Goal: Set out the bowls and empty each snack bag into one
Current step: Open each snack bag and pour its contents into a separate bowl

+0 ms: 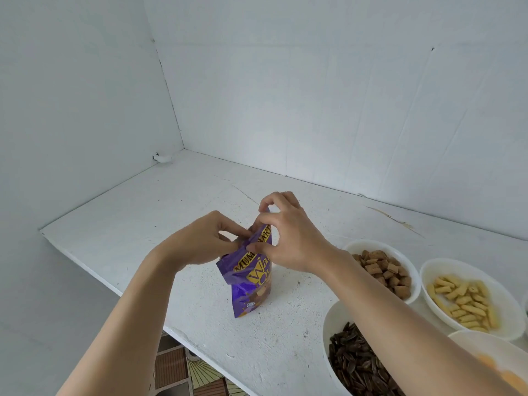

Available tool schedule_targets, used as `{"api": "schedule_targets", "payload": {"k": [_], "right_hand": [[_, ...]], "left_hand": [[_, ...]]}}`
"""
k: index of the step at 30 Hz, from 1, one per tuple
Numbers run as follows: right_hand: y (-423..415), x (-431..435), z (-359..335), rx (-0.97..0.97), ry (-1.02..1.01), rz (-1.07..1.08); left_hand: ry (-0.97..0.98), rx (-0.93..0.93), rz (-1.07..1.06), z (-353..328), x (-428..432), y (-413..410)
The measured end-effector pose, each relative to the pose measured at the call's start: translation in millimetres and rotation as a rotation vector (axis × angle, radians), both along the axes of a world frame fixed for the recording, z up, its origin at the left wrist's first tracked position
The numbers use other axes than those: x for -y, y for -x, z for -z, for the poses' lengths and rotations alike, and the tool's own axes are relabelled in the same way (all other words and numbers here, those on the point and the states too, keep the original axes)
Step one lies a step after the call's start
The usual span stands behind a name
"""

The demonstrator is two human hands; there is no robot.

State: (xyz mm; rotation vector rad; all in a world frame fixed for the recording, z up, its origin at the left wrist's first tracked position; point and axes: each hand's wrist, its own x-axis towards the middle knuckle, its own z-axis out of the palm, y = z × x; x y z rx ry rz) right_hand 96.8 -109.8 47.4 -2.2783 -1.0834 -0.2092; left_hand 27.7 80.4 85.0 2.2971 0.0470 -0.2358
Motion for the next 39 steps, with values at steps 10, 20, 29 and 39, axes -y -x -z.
{"api": "schedule_targets", "payload": {"k": [10, 20, 29, 39], "right_hand": [[-3.9, 10.3, -7.8, -0.108, 0.095, -0.067], [-8.2, 15.3, -6.4, -0.132, 0.062, -0.061], [-5.1, 18.9, -9.0, -0.138, 0.126, -0.135], [7.0, 22.5, -16.0, -0.066, 0.147, -0.08]], "left_hand": [[-0.122, 0.231, -0.211, 14.5, -3.0, -9.5], [0.024, 0.201, -0.207, 18.2, -1.1, -12.4], [-0.045, 0.27, -0.349, 16.0, -2.1, -17.8], [0.121, 0.268, -0.276, 16.8, 16.4, -11.4]]}}
